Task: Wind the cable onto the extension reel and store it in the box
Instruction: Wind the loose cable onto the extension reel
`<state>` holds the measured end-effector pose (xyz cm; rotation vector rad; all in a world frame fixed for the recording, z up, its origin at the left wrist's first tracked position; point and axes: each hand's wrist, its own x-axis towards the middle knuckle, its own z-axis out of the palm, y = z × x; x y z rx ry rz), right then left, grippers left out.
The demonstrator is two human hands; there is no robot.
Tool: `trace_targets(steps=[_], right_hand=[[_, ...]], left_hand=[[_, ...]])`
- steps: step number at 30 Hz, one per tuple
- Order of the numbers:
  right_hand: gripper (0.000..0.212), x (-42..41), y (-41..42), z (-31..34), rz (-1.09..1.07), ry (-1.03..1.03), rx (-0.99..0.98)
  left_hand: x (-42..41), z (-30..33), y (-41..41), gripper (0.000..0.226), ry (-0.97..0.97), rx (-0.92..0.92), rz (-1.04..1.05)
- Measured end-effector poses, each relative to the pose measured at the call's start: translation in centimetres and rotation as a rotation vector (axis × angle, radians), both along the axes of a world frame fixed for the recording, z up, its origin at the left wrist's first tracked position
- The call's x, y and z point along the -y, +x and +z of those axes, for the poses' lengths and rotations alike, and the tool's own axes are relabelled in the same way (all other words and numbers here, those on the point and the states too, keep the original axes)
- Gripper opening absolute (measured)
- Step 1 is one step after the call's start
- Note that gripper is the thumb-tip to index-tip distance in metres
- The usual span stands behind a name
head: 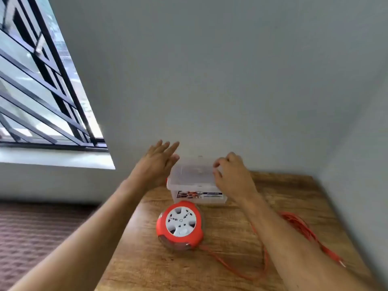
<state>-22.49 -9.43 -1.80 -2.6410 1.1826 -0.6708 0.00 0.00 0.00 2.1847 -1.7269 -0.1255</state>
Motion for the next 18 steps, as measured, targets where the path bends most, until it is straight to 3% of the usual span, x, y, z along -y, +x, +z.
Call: trace_targets(steps=[3,7,11,14,18], right_hand=[[0.023,-2.9,0.1,-3.0,0.116,0.063,-0.042],[0.039,-5.1,1.5,-6.7,0.318,0.283,-0.292],[0.06,-5.2,4.2,-9.1,0.418,0.218,-0.495],[0.059,-4.7,5.9,-10.6,0.493,0.131,-0.625],[0.058,-3.7,6.7,-11.7,0.551,0.024,-0.65]], left_hand=[[-2.7,-3.7,-0.7,0.062,-0.094,0.019,0.009],[-4.8,-9.2,-1.1,0.049,-0.062,0.006,0.125],[-5.7,-11.0,-1.9,0.037,0.136,-0.215,0.323],[-6.0,-11.9,-2.9,0.05,0.293,-0.448,0.485],[-5.9,-12.9,-3.2,0.045,0.381,-0.692,0.578]])
